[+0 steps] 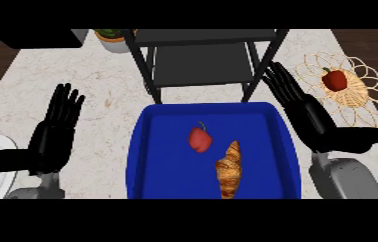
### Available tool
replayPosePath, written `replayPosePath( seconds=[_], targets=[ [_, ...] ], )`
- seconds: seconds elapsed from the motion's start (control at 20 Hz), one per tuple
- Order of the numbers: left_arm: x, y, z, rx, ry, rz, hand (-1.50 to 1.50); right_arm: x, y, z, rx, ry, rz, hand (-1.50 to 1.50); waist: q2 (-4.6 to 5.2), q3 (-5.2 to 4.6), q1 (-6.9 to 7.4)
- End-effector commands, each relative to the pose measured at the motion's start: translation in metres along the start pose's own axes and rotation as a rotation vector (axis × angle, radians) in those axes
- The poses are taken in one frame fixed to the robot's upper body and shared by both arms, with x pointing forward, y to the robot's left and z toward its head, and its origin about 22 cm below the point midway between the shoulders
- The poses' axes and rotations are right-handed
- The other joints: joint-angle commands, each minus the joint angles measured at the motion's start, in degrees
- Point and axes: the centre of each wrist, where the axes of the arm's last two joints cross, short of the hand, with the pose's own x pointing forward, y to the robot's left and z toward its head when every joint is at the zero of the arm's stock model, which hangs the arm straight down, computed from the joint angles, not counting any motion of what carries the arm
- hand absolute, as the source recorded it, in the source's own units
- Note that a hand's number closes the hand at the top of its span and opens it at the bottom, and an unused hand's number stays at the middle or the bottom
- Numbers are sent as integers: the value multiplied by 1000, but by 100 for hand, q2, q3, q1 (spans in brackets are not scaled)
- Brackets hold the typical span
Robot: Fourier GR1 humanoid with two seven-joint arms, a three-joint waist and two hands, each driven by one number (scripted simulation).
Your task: Pick the croissant from the tray and place it in the tiered shelf
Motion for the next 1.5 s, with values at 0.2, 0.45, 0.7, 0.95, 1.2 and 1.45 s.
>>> replayPosePath(
  seconds=[0.2, 0.45, 0.7, 0.95, 1.2, 1.45],
  targets=[
    [-28, 54, 33, 177, 348, -190, 0, 17, -63, 58, -557, 59, 419, 150, -53, -41, -671],
    [-42, 64, 52, 190, 511, -191, 0, -27, -78, 150, -920, 507, 532, 150, -14, -41, -787],
    [-28, 31, 27, 98, 542, -209, 0, -7, 2, 191, -904, 450, 560, -150, -4, -22, -293],
    [-38, 20, 21, 78, 554, -220, 0, 42, 48, 200, -709, 493, 550, -150, 40, -31, -101],
    [-23, 25, 11, 29, 556, -212, 0, 92, 80, 193, -638, 569, 548, -150, 72, -40, 80],
    [-22, 13, -5, 45, 543, -223, 0, 102, 98, 180, -643, 719, 587, -150, 88, -45, 134]
  ],
)
